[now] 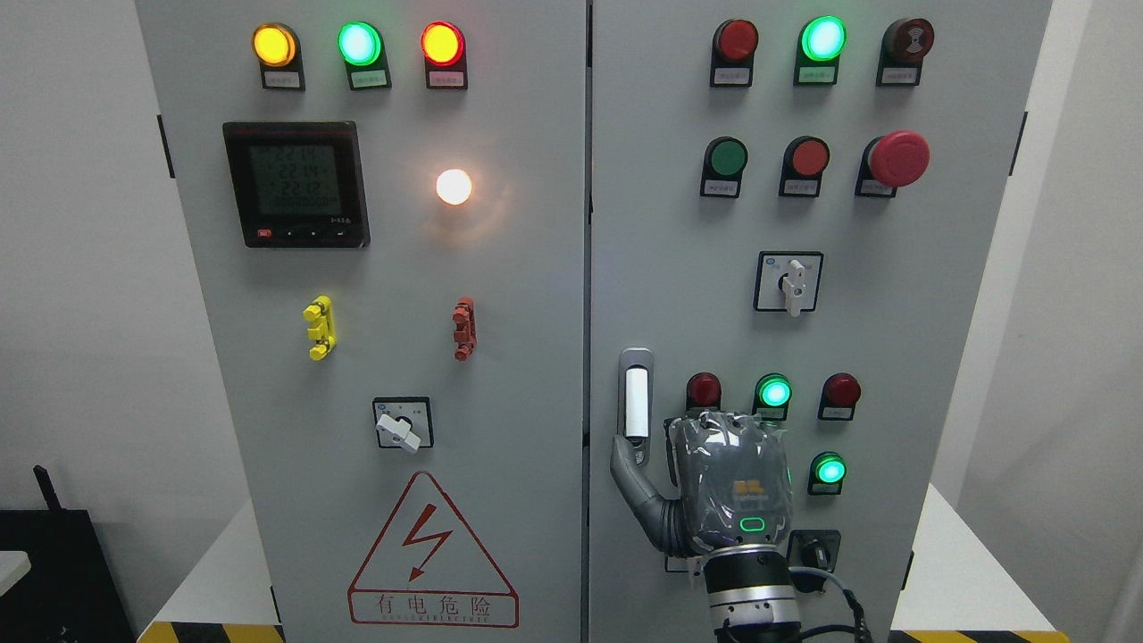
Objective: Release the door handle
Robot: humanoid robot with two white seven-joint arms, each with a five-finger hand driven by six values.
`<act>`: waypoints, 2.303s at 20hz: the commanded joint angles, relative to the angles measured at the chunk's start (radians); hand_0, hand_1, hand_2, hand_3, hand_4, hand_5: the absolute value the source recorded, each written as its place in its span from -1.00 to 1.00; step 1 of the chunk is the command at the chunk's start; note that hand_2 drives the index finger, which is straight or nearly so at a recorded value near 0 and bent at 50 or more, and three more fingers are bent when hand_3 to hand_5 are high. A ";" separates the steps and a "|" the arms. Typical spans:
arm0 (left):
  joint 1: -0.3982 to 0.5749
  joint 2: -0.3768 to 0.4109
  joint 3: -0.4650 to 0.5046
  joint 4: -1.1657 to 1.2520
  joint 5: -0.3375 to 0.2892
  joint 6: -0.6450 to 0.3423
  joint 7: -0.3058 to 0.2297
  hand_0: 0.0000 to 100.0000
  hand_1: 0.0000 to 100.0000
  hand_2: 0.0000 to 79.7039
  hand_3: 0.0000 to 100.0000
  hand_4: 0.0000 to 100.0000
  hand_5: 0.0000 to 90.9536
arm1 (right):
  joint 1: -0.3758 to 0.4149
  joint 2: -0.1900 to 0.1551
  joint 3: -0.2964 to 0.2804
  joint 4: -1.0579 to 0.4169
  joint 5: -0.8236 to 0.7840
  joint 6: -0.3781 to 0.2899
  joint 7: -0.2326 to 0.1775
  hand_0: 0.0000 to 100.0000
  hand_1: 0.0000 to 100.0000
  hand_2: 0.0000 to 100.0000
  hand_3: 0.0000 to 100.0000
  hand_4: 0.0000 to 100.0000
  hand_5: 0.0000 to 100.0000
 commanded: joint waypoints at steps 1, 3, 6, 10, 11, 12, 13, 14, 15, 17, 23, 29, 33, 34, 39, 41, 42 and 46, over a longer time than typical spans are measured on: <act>-0.003 0.000 0.002 0.009 0.000 0.001 -0.001 -0.76 -0.22 -1.00 -1.00 -1.00 -1.00 | 0.000 0.000 -0.002 0.000 0.000 0.000 0.000 -0.06 -0.84 1.00 1.00 1.00 0.94; -0.003 0.000 0.002 0.009 0.000 0.001 -0.001 -0.76 -0.22 -1.00 -1.00 -1.00 -1.00 | 0.000 0.000 -0.004 0.000 0.000 0.000 0.000 -0.04 -0.85 1.00 1.00 1.00 0.93; -0.003 0.000 0.002 0.009 0.000 0.001 -0.001 -0.76 -0.22 -1.00 -1.00 -1.00 -1.00 | 0.000 0.000 -0.004 0.000 0.000 0.000 0.000 -0.03 -0.85 1.00 1.00 1.00 0.94; -0.003 0.000 0.002 0.009 0.000 0.001 -0.001 -0.76 -0.22 -1.00 -1.00 -1.00 -1.00 | 0.000 0.000 -0.005 0.001 0.000 0.000 0.000 -0.02 -0.85 1.00 1.00 1.00 0.94; -0.003 0.000 0.002 0.009 0.000 0.001 -0.001 -0.76 -0.22 -1.00 -1.00 -1.00 -1.00 | 0.001 0.000 -0.005 0.001 0.000 0.000 0.000 -0.02 -0.85 1.00 1.00 1.00 0.94; -0.002 0.000 0.002 0.009 0.000 0.001 -0.001 -0.76 -0.22 -1.00 -1.00 -1.00 -1.00 | 0.001 0.000 -0.005 0.001 0.000 0.000 0.000 -0.02 -0.85 1.00 1.00 1.00 0.94; -0.003 0.000 0.002 0.009 0.000 0.001 -0.001 -0.76 -0.22 -1.00 -1.00 -1.00 -1.00 | 0.001 0.000 -0.005 0.001 0.000 0.000 0.000 -0.02 -0.85 1.00 1.00 1.00 0.94; -0.003 0.000 0.002 0.009 0.000 0.001 -0.001 -0.76 -0.22 -1.00 -1.00 -1.00 -1.00 | 0.001 0.000 -0.005 0.001 0.000 0.000 0.000 -0.02 -0.86 1.00 1.00 1.00 0.94; -0.003 0.000 0.002 0.009 0.000 0.001 -0.001 -0.76 -0.22 -1.00 -1.00 -1.00 -1.00 | 0.001 0.000 -0.005 0.001 0.000 0.000 0.000 -0.02 -0.86 1.00 1.00 1.00 0.94; -0.002 0.000 0.002 0.009 0.000 0.001 -0.001 -0.76 -0.22 -1.00 -1.00 -1.00 -1.00 | 0.001 0.000 -0.005 0.000 0.000 0.000 0.000 -0.01 -0.86 1.00 1.00 1.00 0.94; -0.003 0.000 0.002 0.009 0.000 0.001 -0.001 -0.76 -0.22 -1.00 -1.00 -1.00 -1.00 | 0.000 0.000 -0.005 0.001 0.000 0.000 0.000 -0.01 -0.86 1.00 1.00 1.00 0.94; -0.003 0.000 0.002 0.009 0.000 0.001 -0.001 -0.76 -0.22 -1.00 -1.00 -1.00 -1.00 | 0.000 0.000 -0.005 0.001 0.000 0.002 -0.002 -0.01 -0.86 1.00 1.00 1.00 0.94; -0.003 0.000 0.002 0.009 0.000 0.001 -0.001 -0.76 -0.22 -1.00 -1.00 -1.00 -1.00 | 0.000 0.000 -0.005 0.000 0.000 0.002 -0.002 0.00 -0.86 1.00 1.00 1.00 0.94; -0.003 0.000 0.002 0.009 0.000 0.001 -0.001 -0.76 -0.22 -1.00 -1.00 -1.00 -1.00 | 0.000 0.000 -0.005 0.001 0.000 0.008 0.000 0.00 -0.86 1.00 1.00 1.00 0.94; -0.002 0.000 0.002 0.009 0.000 0.001 -0.001 -0.76 -0.22 -1.00 -1.00 -1.00 -1.00 | 0.000 0.000 -0.005 0.000 0.000 0.013 0.000 0.00 -0.86 1.00 1.00 1.00 0.94; -0.003 0.000 0.002 0.009 0.000 0.001 -0.001 -0.76 -0.22 -1.00 -1.00 -1.00 -1.00 | 0.000 0.001 -0.005 0.000 0.000 0.014 -0.002 0.00 -0.86 1.00 1.00 1.00 0.94; -0.002 0.000 0.002 0.009 0.000 0.001 -0.001 -0.76 -0.22 -1.00 -1.00 -1.00 -1.00 | -0.002 0.000 -0.005 0.000 0.000 0.014 -0.002 0.00 -0.86 1.00 1.00 1.00 0.94; -0.003 0.000 0.002 0.009 0.000 0.001 -0.001 -0.76 -0.22 -1.00 -1.00 -1.00 -1.00 | -0.002 0.000 -0.005 -0.002 0.000 0.014 -0.002 0.00 -0.86 1.00 1.00 1.00 0.94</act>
